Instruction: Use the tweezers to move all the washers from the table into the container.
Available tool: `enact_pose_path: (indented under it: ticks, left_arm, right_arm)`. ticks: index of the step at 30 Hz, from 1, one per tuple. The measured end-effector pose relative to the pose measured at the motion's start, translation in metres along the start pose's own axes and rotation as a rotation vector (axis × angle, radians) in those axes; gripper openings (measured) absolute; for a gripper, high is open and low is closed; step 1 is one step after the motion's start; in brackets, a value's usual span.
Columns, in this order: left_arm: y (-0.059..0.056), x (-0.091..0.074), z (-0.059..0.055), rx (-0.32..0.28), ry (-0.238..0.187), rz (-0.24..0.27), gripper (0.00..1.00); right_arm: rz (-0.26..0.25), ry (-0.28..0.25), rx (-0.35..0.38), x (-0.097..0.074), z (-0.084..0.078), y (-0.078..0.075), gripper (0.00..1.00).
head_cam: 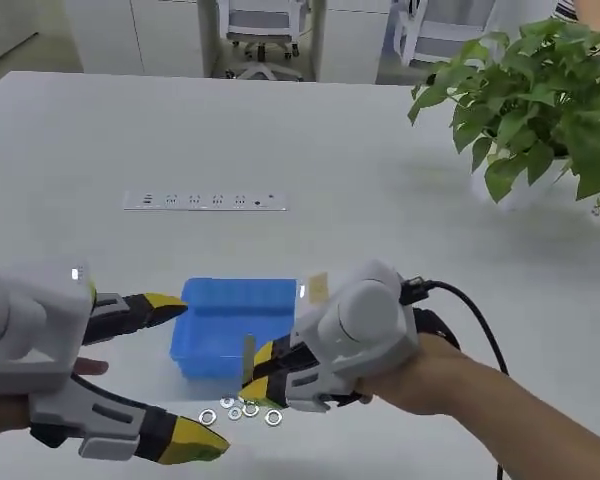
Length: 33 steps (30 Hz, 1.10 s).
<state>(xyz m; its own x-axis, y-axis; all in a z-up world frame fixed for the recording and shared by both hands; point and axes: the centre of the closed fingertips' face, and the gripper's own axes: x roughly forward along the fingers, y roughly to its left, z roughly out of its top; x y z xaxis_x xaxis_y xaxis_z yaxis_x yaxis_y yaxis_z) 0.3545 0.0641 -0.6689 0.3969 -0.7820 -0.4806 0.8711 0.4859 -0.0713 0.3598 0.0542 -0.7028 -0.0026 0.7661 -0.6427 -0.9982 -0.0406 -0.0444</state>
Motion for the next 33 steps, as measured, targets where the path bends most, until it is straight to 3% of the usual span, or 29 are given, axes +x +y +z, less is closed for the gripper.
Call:
enact_pose_path:
  ticks: [17,33]
  left_arm:
    - [0.001,-0.006,0.001,-0.014,-0.015,0.034,0.99]
    - [0.006,-0.008,0.003,-0.03,-0.025,0.045,0.99]
  right_arm:
    - [-0.074,-0.044,-0.005,-0.019,0.016,-0.044,0.09]
    - [-0.094,-0.061,-0.013,-0.008,0.008,-0.075,0.09]
